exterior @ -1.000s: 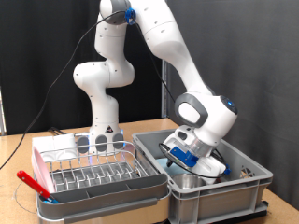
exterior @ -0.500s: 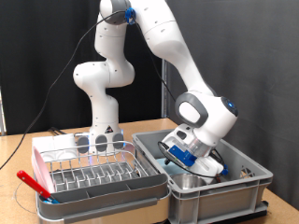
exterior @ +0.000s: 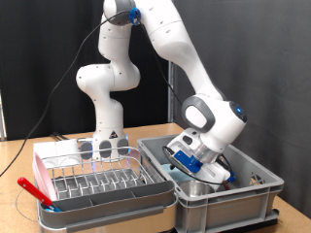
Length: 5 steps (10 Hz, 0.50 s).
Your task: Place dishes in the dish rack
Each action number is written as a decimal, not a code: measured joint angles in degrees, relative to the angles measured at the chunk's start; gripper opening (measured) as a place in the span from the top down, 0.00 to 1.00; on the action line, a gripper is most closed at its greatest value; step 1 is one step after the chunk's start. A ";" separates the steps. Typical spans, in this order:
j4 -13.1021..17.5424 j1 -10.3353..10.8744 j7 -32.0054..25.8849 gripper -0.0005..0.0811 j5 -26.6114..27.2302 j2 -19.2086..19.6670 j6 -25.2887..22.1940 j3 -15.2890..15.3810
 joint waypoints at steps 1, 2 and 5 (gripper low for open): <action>0.01 -0.09 -0.42 0.00 0.55 -0.16 -0.26 0.00; 0.02 -0.19 -0.93 0.00 1.17 -0.44 -0.58 0.00; 0.16 -0.35 -2.76 0.00 3.35 -2.06 -2.02 0.00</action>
